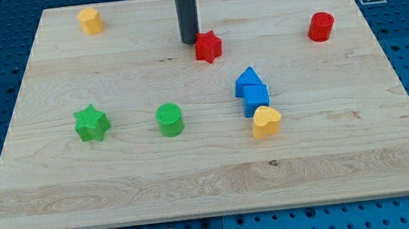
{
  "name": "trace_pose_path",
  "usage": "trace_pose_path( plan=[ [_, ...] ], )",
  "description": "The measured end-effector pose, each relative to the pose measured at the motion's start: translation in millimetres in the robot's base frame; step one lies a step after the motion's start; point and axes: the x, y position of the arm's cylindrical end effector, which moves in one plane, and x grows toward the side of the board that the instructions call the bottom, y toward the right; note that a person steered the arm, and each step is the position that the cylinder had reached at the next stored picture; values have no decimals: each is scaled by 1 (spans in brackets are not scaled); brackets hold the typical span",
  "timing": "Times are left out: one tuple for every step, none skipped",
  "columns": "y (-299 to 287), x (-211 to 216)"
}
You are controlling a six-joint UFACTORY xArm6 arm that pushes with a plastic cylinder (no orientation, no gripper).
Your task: Place the red star above the blue triangle
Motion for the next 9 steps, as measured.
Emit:
trace_pose_path(
  plan=[
    [18,18],
    [30,27],
    [35,35],
    [39,40],
    [42,40],
    [53,40],
    [54,40],
    [54,37],
    [54,-5]
  ],
)
